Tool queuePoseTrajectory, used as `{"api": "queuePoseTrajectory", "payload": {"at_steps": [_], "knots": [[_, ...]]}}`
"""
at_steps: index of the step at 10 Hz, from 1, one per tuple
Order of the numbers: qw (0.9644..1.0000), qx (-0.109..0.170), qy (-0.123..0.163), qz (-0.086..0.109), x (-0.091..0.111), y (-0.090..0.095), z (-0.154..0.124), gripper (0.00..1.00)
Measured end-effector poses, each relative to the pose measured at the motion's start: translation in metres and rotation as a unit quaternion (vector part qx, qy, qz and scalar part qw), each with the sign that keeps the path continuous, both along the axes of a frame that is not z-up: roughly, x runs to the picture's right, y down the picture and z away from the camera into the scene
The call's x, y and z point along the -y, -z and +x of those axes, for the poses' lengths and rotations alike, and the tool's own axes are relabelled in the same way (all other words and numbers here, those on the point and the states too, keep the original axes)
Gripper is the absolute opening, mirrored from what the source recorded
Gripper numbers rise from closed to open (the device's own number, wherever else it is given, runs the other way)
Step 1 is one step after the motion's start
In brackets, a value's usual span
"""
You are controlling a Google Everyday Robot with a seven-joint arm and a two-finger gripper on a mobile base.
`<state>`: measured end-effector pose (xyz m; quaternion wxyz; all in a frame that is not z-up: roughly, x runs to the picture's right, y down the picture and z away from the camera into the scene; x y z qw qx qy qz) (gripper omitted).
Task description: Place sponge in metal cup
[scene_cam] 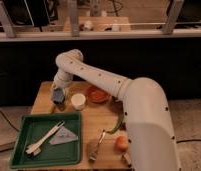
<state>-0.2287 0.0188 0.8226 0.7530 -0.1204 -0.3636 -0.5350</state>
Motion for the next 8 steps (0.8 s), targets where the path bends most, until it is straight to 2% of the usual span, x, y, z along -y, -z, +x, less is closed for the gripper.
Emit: {"api": "queuePoseTrajectory", "payload": {"at_steps": [4, 5, 6, 8], "knots": [[0.9993, -0.021, 0.013, -0.027, -0.005, -0.001, -0.011, 0.0], [0.9985, -0.034, 0.02, -0.039, -0.006, -0.004, -0.011, 0.03], [0.998, -0.038, 0.024, -0.045, -0.007, -0.005, -0.012, 0.08], [0.9959, -0.049, 0.035, -0.067, -0.01, -0.008, -0.016, 0.3]]}}
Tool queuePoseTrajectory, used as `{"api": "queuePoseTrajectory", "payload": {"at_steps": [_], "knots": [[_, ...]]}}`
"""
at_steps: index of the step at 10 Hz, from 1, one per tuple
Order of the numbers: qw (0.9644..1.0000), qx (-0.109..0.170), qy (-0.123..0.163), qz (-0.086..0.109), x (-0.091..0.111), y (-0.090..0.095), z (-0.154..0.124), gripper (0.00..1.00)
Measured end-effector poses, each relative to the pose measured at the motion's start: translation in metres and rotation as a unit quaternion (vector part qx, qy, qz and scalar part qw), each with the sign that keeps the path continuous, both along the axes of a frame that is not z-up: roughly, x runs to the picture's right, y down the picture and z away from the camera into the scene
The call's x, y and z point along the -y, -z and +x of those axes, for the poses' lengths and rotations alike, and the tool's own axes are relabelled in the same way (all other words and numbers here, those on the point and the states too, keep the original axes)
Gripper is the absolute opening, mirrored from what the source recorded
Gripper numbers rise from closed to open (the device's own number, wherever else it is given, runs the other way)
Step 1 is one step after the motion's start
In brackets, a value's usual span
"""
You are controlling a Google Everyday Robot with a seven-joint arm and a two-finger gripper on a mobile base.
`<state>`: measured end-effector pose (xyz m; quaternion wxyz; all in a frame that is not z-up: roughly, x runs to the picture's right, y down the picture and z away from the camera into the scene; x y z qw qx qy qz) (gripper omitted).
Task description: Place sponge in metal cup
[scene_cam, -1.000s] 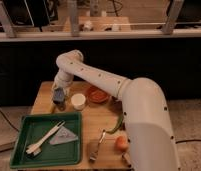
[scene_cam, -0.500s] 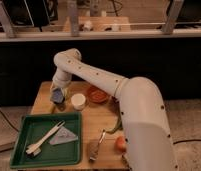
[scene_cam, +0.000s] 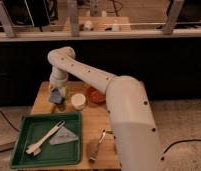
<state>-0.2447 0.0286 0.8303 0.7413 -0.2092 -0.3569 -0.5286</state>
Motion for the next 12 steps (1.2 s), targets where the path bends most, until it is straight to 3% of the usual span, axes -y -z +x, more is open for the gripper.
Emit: {"api": "queuePoseTrajectory", "payload": {"at_steps": [3, 5, 12], "knots": [[0.9997, 0.002, 0.001, -0.026, 0.0006, -0.0013, 0.0041, 0.62], [0.9995, 0.004, 0.001, -0.033, -0.0001, -0.0016, 0.0036, 0.76], [0.9992, 0.004, 0.01, -0.038, -0.0059, -0.0011, 0.0031, 0.8]]}}
